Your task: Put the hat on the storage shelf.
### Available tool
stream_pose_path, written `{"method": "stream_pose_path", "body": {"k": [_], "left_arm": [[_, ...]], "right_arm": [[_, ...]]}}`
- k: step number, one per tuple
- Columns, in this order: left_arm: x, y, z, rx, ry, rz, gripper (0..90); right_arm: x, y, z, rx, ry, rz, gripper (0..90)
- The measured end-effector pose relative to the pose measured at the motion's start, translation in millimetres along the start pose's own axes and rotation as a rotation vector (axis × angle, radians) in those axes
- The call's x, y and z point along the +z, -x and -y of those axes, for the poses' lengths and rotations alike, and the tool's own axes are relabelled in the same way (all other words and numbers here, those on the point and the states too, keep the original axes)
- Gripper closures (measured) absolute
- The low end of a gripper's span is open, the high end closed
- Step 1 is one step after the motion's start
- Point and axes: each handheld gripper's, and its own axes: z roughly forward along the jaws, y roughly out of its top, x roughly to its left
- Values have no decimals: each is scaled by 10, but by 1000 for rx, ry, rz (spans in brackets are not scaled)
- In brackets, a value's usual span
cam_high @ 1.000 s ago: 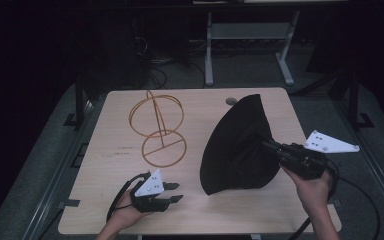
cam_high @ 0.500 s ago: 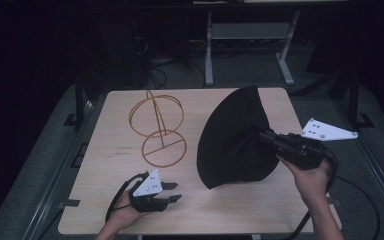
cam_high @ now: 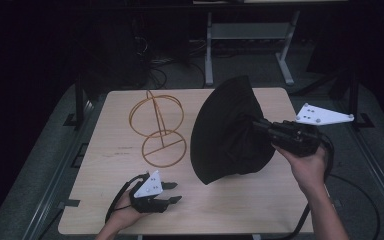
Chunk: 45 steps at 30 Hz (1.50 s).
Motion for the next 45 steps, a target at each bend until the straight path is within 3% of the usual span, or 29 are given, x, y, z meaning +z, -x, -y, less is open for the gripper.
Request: {"method": "stream_pose_path", "body": {"k": [9, 24, 45], "left_arm": [[3, -9, 10, -14, -2, 6, 478], [50, 20, 2, 13, -5, 33, 436], [63, 33, 13, 30, -11, 53, 436]], "right_arm": [[120, 2, -152, -7, -7, -18, 840], [380, -25, -412, -33, -16, -45, 840], [654, -59, -758, -56, -15, -74, 839]]}}
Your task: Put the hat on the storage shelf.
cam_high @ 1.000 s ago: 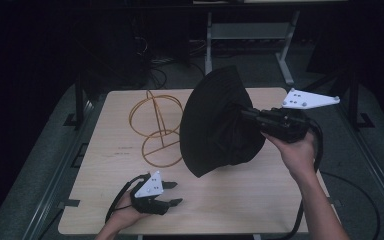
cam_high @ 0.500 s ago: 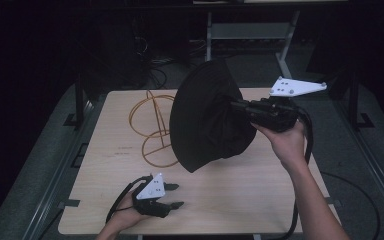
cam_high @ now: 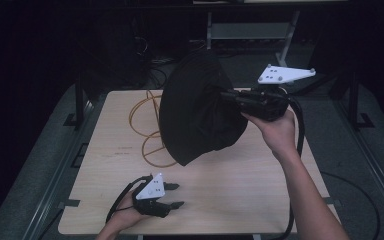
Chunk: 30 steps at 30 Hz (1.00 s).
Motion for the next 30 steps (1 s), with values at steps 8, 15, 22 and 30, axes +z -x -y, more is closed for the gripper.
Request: {"method": "stream_pose_path", "body": {"k": [8, 15, 22, 30], "left_arm": [[0, 8, -1, -3, 2, 7, 435], [-5, 10, -1, 1, 9, 5, 435], [-10, 4, 5, -6, 7, 9, 437], [-4, 10, -7, 5, 3, 9, 436]], "right_arm": [[156, -8, -101, 0, -2, -17, 839], [298, -29, -212, -10, -9, -37, 839], [450, -42, -332, -15, -11, -48, 839], [525, -60, -448, -16, -2, -58, 838]]}}
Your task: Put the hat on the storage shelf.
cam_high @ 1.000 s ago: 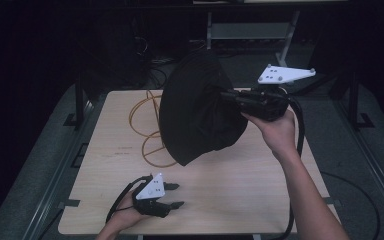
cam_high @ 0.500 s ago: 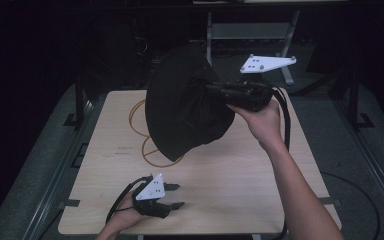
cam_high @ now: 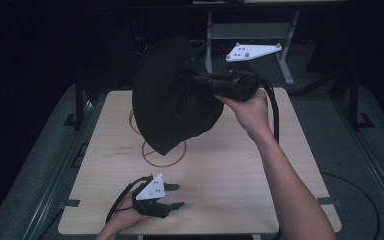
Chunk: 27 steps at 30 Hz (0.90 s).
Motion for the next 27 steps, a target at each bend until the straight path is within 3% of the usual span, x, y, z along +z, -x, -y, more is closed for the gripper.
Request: {"method": "stream_pose_path", "body": {"k": [17, 27], "left_arm": [[-8, -6, -4, 1, 16, 0, 436], [-21, -6, -14, -5, 21, -2, 437]], "right_arm": [[225, 30, -206, -16, -7, -7, 838], [441, 65, -355, -30, -60, -1, 837]]}}
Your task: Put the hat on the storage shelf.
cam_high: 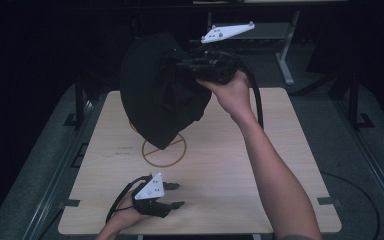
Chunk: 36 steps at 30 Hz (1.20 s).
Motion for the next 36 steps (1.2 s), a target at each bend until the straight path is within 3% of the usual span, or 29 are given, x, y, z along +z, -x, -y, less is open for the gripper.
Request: {"method": "stream_pose_path", "body": {"k": [8, 22, 36], "left_arm": [[1, 5, -11, 6, 2, 4, 437], [-4, 2, -19, 7, 3, 3, 437], [3, 4, -22, 7, 5, 9, 437]], "right_arm": [[206, 17, -95, 1, -34, -10, 836], [407, 33, -142, 28, -43, -27, 836], [645, 17, -167, 8, -77, -41, 835]]}}
